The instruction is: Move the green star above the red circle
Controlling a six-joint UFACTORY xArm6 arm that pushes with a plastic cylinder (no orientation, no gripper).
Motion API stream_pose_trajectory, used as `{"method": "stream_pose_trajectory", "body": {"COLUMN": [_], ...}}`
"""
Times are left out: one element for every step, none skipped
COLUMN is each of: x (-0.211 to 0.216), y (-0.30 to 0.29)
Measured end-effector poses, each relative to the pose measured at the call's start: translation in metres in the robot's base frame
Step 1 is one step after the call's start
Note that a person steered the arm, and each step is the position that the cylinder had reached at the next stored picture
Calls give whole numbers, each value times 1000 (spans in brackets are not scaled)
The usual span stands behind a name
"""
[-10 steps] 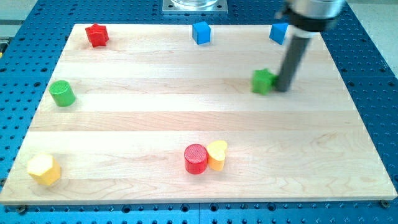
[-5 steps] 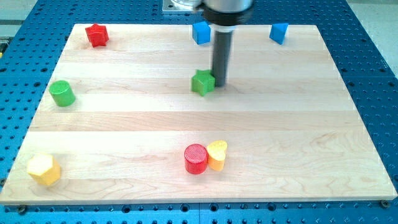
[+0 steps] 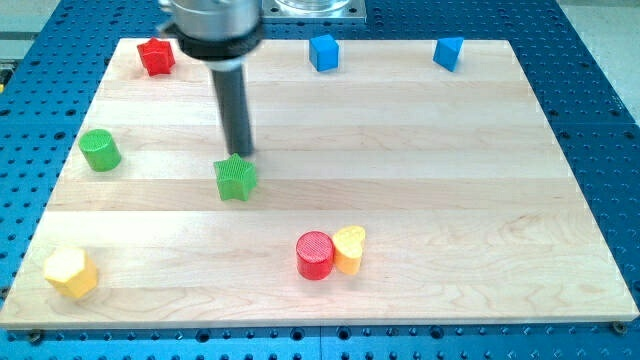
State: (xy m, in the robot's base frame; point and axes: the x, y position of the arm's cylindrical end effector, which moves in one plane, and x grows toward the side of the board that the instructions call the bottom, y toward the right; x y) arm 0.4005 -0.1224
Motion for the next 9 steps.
{"method": "stream_pose_trajectory", "body": {"x": [52,78,92,97,96,83,80,72,24], "y": [-27,-6,7,-12,-87,-56,15,61,17]}}
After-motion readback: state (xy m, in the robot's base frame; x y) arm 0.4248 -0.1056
